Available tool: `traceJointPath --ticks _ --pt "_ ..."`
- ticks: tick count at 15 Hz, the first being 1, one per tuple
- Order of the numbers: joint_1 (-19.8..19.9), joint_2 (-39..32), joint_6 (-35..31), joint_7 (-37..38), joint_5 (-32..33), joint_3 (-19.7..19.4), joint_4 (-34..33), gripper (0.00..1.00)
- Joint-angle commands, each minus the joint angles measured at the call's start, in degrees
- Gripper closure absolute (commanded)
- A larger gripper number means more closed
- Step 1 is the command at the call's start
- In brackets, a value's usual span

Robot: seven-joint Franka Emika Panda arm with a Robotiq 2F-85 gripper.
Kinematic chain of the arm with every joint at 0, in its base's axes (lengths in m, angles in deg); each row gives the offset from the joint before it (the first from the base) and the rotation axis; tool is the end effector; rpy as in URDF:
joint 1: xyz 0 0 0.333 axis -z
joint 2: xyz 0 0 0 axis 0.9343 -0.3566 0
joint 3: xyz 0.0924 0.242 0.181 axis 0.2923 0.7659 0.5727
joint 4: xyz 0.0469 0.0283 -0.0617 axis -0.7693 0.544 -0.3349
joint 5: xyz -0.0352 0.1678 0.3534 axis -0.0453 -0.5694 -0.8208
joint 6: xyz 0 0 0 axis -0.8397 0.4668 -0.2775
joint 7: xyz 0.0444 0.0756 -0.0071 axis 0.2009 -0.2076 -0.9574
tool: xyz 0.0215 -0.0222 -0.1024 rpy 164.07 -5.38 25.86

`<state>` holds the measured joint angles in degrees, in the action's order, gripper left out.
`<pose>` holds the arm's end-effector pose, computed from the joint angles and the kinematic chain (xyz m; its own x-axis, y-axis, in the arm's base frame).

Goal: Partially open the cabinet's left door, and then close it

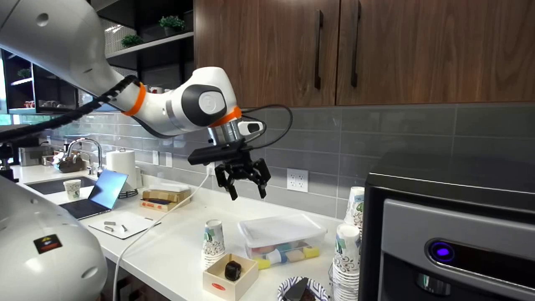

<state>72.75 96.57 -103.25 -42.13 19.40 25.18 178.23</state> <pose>0.3512 -0.0215 0.4689 0.9483 0.2130 0.2352 0.1552 -0.9578 0.2419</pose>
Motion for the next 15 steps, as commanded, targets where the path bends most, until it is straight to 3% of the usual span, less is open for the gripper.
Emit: traceJointPath --ticks 1,8,15 --pt "2.2 6.2 2.8 5.1 5.9 4.7 -3.8 0.0" --pt "4.2 12.0 -4.0 7.9 14.1 7.0 -11.7 0.0" --pt "10.0 9.1 -22.9 6.9 19.2 5.1 -17.9 0.0"
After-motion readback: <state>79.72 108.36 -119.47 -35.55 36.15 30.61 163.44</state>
